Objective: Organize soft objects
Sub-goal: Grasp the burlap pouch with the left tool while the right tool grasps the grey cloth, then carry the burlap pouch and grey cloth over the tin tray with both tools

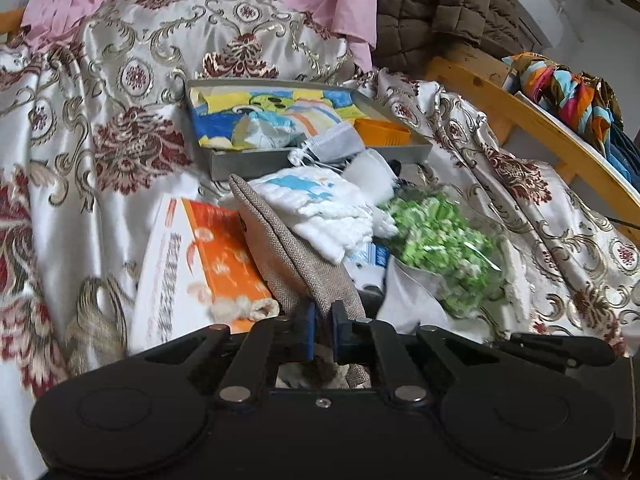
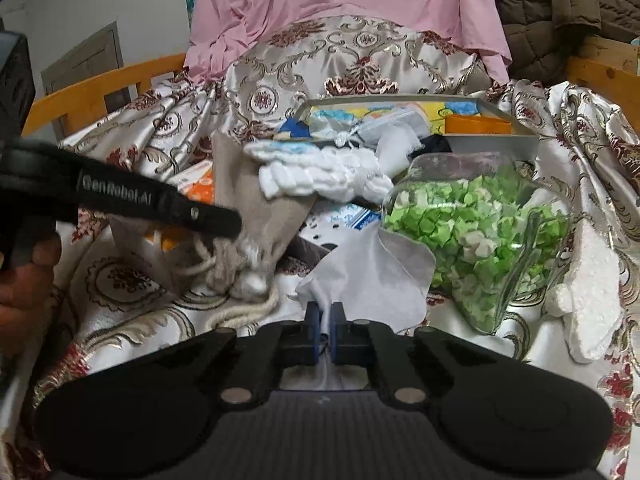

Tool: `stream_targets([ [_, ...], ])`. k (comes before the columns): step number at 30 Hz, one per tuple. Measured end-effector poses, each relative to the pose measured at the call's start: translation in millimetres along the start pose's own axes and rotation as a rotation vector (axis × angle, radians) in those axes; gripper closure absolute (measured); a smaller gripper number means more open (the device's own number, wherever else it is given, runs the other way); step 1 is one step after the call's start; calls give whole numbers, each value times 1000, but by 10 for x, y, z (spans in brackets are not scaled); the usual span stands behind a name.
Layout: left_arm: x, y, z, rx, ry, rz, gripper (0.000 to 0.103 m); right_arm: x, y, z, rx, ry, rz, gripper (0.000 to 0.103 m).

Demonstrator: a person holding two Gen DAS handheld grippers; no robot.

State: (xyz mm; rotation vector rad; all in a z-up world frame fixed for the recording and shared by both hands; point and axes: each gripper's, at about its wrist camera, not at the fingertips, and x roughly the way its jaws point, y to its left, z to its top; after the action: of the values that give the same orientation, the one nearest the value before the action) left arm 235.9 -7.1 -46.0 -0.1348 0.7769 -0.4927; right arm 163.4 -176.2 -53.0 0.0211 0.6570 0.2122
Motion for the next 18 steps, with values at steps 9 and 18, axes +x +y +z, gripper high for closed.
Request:
stream_targets([
  [9, -396, -148, -242, -65, 72, -26, 97, -471, -30, 22, 36, -56, -15, 100],
  [18, -873, -442, -397, -25, 54, -51, 98, -964, -35, 34, 65, -126, -12, 100],
])
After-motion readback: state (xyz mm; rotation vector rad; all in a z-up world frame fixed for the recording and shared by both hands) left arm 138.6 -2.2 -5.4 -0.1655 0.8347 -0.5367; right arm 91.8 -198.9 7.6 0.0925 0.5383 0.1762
